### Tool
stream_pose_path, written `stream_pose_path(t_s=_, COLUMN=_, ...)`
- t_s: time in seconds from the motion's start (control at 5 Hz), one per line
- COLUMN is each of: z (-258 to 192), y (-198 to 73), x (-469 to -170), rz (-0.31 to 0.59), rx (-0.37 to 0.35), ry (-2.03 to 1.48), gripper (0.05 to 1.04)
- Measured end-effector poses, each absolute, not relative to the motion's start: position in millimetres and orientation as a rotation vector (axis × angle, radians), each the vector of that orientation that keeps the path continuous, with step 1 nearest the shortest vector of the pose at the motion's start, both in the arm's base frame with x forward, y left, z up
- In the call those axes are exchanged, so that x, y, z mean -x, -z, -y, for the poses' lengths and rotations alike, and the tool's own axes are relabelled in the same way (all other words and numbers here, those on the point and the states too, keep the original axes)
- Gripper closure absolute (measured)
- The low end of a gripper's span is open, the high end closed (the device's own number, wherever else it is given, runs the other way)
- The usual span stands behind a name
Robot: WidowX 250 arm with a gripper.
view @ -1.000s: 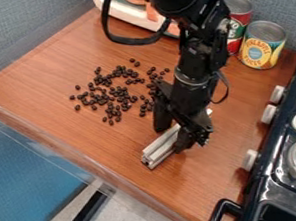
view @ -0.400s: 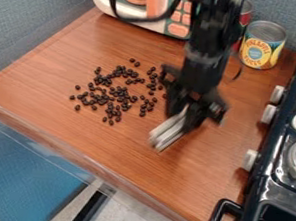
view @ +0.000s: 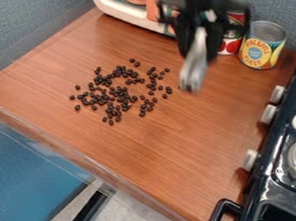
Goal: Sweep into pile
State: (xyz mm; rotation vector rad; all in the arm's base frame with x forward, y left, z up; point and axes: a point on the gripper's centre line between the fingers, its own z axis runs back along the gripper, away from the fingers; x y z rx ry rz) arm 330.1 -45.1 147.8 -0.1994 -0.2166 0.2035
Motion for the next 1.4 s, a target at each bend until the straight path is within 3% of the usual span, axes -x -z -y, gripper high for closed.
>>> stream_pose_path(t_s=0.4, z=-17, y=-151, x=-287, rz=0.301, rx=0.19, ry=-0.691, gripper=0.709)
stream_pose_path(t_s=0.8, z=-36, y=-122, x=-241, rz=0.38, rx=0.201, ry=-1.197, gripper=0.709)
stream_pose_path(t_s=1.2, z=-47, y=-75, x=-245, rz=0.364, rx=0.093, ry=-1.493, gripper=0.709)
stream_pose_path(t_s=1.4, z=-50, y=-63, x=-257, rz=0.351, rx=0.092, ry=-1.526, gripper=0.709)
